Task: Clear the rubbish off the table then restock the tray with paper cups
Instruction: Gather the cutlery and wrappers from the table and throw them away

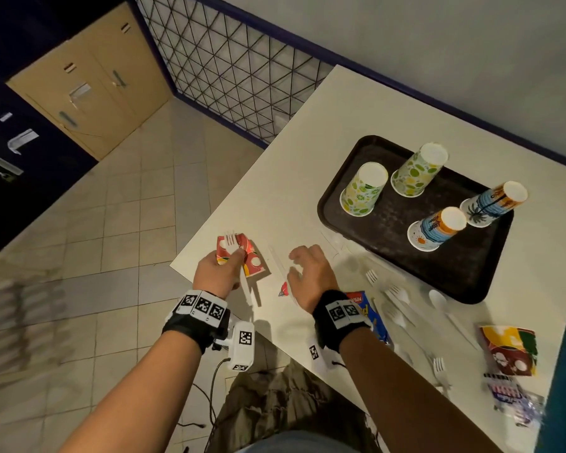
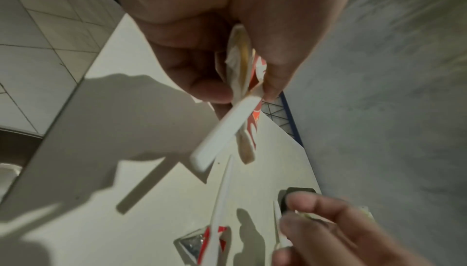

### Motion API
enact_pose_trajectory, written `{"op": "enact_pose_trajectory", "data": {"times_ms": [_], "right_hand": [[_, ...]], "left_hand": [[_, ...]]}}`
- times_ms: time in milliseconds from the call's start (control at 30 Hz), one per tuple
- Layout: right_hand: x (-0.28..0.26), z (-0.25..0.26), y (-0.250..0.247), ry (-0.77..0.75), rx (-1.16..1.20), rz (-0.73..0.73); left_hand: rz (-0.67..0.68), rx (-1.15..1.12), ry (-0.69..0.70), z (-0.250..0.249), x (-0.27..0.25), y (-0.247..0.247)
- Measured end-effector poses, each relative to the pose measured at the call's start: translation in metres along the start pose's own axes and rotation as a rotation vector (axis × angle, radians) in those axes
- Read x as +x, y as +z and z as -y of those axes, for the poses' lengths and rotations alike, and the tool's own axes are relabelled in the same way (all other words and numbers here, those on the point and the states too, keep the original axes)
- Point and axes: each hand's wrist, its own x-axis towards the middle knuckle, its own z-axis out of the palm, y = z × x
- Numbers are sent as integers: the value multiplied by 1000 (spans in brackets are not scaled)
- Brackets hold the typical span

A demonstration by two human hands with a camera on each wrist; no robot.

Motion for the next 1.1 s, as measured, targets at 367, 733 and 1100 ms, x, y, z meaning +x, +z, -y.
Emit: {"op": "enact_pose_trajectory", "data": {"times_ms": [367,733,1100], "right_hand": [[10,0,27,-45,-680,413],[2,23,-25,176,134,-55],[-24,34,-12,183,139,-8]], "left_hand": [[45,26,7,20,-3,0],[83,42,33,24,4,22],[357,-82,-1,9,-8,57]]}}
